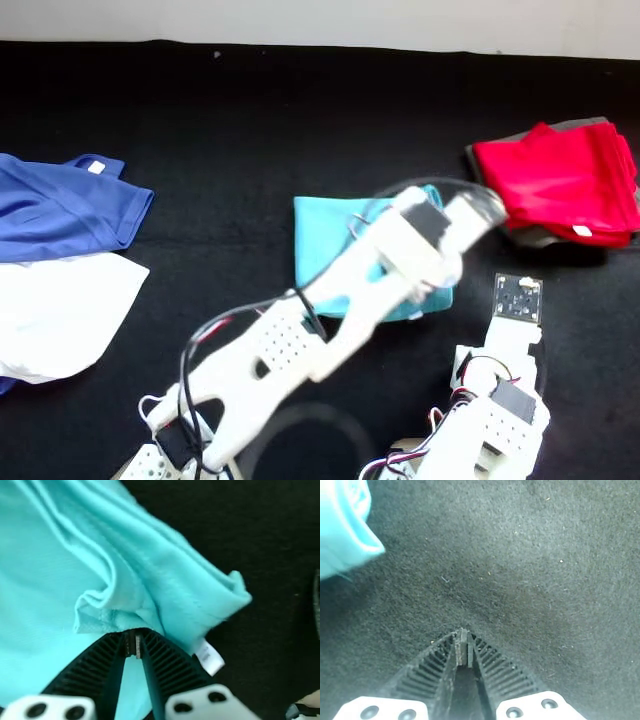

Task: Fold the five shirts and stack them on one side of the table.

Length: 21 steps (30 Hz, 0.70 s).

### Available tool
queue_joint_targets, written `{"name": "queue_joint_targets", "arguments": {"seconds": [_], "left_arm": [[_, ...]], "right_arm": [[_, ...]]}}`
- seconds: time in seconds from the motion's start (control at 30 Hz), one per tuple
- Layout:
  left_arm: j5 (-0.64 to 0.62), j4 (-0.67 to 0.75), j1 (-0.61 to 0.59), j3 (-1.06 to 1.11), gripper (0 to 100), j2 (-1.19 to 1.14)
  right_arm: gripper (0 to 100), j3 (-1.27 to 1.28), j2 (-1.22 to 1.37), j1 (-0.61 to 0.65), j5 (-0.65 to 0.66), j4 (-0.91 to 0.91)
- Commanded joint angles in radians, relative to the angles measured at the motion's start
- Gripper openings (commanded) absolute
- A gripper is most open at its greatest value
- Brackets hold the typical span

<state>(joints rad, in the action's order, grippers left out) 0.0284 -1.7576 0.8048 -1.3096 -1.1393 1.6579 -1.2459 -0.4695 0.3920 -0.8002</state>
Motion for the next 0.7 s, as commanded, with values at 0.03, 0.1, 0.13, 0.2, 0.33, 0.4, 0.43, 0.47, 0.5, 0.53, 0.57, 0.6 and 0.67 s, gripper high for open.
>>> {"name": "queue_joint_targets", "arguments": {"seconds": [0.03, 0.1, 0.13, 0.2, 0.33, 0.4, 0.43, 0.47, 0.5, 0.53, 0.57, 0.6, 0.67], "left_arm": [[-0.008, -0.017, 0.058, -0.064, 1, 0.085], [-0.008, -0.017, 0.058, -0.071, 1, 0.140], [-0.008, -0.017, 0.053, -0.071, 1, 0.170], [-0.006, -0.017, 0.044, -0.070, 1, 0.229], [-0.006, -0.012, 0.007, -0.070, 1, 0.300], [-0.006, -0.012, -0.013, -0.068, 1, 0.291], [-0.006, -0.012, -0.022, -0.068, 1, 0.275], [-0.006, -0.011, -0.030, -0.068, 1, 0.252], [-0.006, -0.011, -0.033, -0.068, 1, 0.226], [-0.006, -0.011, -0.033, -0.070, 1, 0.196], [-0.002, -0.011, -0.033, -0.073, 1, 0.166], [-0.002, -0.009, -0.033, -0.074, 1, 0.136], [0.000, 0.003, -0.053, -0.074, 1, 0.085]], "right_arm": [[0.7, 0.025, -0.002, -0.025, -0.005, 0.024], [0.7, 0.025, -0.002, -0.025, -0.005, 0.024], [0.7, 0.025, -0.002, -0.025, -0.005, 0.024], [0.7, 0.025, -0.002, -0.025, -0.005, 0.024], [0.7, 0.025, -0.002, -0.025, -0.005, 0.024], [0.7, 0.025, -0.002, -0.025, -0.005, 0.024], [0.7, 0.025, -0.002, -0.025, -0.005, 0.024], [0.7, 0.025, -0.002, -0.025, -0.005, 0.024], [0.7, 0.025, -0.002, -0.025, -0.005, 0.024], [0.7, 0.025, -0.002, -0.025, -0.005, 0.024], [0.7, 0.025, -0.002, -0.025, -0.005, 0.024], [0.7, 0.025, -0.002, -0.025, -0.005, 0.024], [0.7, 0.025, -0.002, -0.025, -0.005, 0.024]]}}
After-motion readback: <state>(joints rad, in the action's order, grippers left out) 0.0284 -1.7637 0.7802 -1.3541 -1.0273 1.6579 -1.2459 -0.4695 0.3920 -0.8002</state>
